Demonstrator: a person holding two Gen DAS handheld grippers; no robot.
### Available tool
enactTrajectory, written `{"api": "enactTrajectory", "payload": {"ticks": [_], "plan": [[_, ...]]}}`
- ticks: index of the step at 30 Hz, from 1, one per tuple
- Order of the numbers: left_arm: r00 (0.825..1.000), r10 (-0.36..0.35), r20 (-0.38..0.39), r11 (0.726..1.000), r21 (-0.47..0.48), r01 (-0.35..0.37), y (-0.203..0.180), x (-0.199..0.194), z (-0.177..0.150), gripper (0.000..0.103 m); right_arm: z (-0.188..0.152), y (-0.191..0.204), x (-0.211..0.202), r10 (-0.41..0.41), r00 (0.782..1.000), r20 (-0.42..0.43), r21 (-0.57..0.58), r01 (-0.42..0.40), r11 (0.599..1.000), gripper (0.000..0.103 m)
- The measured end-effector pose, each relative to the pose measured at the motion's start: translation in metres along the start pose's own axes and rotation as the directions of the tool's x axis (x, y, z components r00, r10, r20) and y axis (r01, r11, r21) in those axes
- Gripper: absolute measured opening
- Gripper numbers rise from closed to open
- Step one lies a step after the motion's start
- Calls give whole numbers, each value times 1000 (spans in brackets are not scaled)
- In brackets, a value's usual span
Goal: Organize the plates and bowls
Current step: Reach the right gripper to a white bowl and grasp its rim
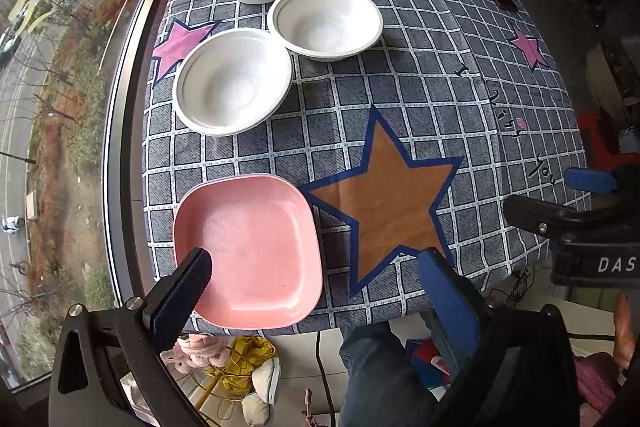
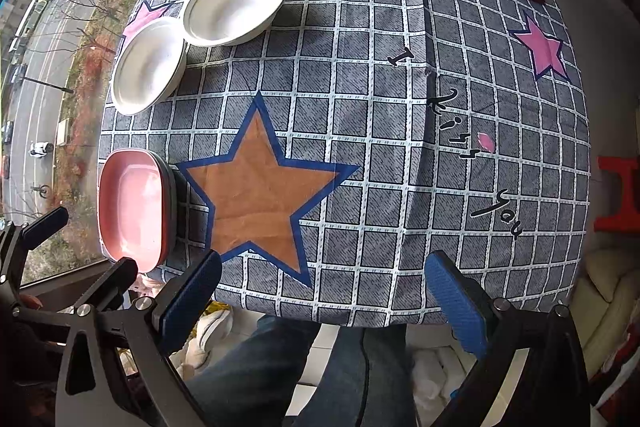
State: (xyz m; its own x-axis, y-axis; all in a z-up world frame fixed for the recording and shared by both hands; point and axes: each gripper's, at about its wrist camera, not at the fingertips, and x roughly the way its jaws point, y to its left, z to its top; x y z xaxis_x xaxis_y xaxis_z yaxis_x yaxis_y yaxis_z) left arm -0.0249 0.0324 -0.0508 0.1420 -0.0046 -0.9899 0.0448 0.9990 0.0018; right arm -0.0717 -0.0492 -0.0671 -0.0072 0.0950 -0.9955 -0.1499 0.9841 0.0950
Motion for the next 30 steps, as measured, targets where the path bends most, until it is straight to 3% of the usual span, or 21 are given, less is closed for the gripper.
{"api": "enactTrajectory", "payload": {"ticks": [5, 8, 14, 22, 30], "plan": [[996, 79, 30, 994, -76, -76, 40, -1, 28, 103, 19, 6, 15, 24, 1000, -20, 7, -24, 1000, 102], [996, 91, 18, 987, -133, -87, 67, 7, 47, 103, 32, 20, 29, 62, 997, -42, 8, -62, 998, 102], [979, 206, -2, 956, -215, -202, 105, 33, 83, 103, 72, 59, 59, 157, 986, -55, 43, -155, 987, 102], [978, 197, -66, 934, -291, -208, 134, 84, 113, 102, 112, 94, 95, 240, 969, -48, 139, -232, 963, 102], [982, 162, -98, 937, -297, -184, 147, 117, 128, 91, 133, 99, 118, 254, 965, -60, 197, -237, 951, 102]]}}
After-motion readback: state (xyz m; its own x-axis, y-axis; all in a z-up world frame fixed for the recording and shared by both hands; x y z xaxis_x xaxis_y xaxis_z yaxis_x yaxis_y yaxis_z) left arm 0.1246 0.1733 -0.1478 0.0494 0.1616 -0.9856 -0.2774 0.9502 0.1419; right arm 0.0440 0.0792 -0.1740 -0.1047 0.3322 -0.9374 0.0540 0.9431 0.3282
